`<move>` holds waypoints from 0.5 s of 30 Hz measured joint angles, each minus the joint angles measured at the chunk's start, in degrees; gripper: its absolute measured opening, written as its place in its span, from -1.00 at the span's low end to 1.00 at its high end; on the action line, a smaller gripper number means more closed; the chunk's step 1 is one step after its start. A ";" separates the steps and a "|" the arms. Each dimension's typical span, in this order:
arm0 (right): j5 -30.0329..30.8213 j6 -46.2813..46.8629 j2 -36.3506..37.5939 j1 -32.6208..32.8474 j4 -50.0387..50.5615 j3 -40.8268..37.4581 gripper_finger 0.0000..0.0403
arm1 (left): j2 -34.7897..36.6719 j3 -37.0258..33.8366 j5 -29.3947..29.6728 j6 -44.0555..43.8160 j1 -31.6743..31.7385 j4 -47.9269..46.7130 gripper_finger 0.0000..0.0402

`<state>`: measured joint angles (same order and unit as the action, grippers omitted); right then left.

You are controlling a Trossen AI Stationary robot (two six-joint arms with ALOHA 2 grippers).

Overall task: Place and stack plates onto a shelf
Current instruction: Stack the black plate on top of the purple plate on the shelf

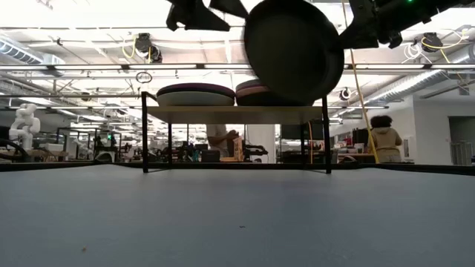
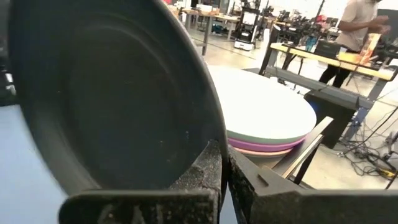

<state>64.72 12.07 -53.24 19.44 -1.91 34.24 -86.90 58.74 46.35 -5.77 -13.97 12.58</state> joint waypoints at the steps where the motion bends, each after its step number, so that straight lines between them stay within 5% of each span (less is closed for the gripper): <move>1: 0.06 -0.16 -0.01 0.00 -0.14 0.00 -1.00 | -0.16 0.00 -1.54 -0.34 0.25 1.17 0.41; 6: -0.10 -0.61 -0.04 0.00 -0.13 0.00 -1.00 | -0.30 0.02 -7.66 -0.58 0.54 3.73 0.41; 15: -0.05 -0.21 -0.04 0.00 -0.27 0.00 -1.00 | -1.37 0.04 -5.86 -5.77 1.84 2.21 0.15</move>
<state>64.67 11.86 -53.28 19.44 -2.17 34.24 -88.27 58.78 40.49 -11.53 -12.14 14.79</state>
